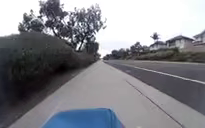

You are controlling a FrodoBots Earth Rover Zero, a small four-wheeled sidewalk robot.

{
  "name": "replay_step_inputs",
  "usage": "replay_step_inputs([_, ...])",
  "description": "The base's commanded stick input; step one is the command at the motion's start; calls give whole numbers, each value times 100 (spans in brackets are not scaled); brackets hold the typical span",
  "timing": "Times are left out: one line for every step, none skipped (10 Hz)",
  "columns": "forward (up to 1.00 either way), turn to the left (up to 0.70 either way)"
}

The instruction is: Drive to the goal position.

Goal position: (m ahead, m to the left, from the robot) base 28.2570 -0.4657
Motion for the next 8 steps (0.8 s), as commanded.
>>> replay_step_inputs([100, 0])
replay_step_inputs([100, 0])
replay_step_inputs([100, 0])
replay_step_inputs([100, 0])
replay_step_inputs([100, 0])
replay_step_inputs([100, 0])
replay_step_inputs([100, 0])
replay_step_inputs([100, 0])
